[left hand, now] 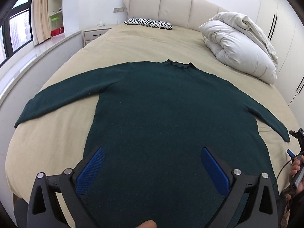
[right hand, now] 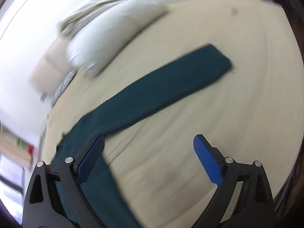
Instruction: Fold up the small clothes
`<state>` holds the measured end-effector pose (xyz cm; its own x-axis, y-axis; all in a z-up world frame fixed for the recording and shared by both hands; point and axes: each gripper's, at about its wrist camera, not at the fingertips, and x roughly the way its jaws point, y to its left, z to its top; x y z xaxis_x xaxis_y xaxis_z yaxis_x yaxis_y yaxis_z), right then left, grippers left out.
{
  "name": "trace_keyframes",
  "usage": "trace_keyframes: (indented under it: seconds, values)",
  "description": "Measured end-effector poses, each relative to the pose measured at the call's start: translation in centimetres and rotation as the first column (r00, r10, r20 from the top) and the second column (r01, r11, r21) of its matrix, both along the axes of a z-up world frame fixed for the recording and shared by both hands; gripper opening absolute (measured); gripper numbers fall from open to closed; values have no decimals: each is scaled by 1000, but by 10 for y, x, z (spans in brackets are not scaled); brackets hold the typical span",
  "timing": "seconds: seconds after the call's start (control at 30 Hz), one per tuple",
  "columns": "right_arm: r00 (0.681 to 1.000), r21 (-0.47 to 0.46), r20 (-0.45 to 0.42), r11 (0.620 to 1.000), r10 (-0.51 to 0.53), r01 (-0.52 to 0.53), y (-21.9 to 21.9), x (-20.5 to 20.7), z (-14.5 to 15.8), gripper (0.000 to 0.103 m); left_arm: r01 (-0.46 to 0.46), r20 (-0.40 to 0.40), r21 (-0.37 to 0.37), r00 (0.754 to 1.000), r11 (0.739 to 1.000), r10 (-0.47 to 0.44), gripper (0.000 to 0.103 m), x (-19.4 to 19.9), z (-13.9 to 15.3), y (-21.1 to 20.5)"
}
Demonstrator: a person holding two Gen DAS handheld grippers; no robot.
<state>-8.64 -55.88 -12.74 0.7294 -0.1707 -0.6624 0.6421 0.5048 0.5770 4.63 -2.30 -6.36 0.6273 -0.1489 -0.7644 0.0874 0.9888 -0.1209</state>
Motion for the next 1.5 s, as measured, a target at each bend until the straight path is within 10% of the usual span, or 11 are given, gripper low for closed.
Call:
trace_keyframes:
  seconds: [0.2, 0.43, 0.63, 0.93, 1.17, 1.43, 1.5]
  values:
    - [994, 132, 49, 988, -93, 86, -88, -4, -33, 71, -6, 18, -133, 1000, 991, 8, 103, 22, -2, -10]
    - [988, 140, 80, 983, -134, 122, -124, 29, -43, 61, -51, -74, -100, 996, 994, 43, 103, 44, -10, -9]
    - [991, 105, 11, 986, -134, 132, -129, 68, -31, 15, -47, -109, -166, 994, 985, 29, 102, 52, -23, 8]
    - [992, -219, -32, 967, 123, -127, -29, 144, 56, 7, -27, -100, -289, 995, 957, -3, 94, 62, -27, 29]
    - [854, -379, -68, 779, 515, -500, 161, 246, 97, 6, -65, -94, -352, 995, 934, 34, 91, 77, -25, 58]
    - [688, -349, -228, 602, 690, -719, 311, 312, 16, 9, -44, -103, -405, 995, 913, 3, 88, 115, -29, 64]
    - [645, -276, -260, 585, 718, -762, 318, 313, -10, 27, -36, -119, -438, 993, 898, -18, 88, 126, -35, 57]
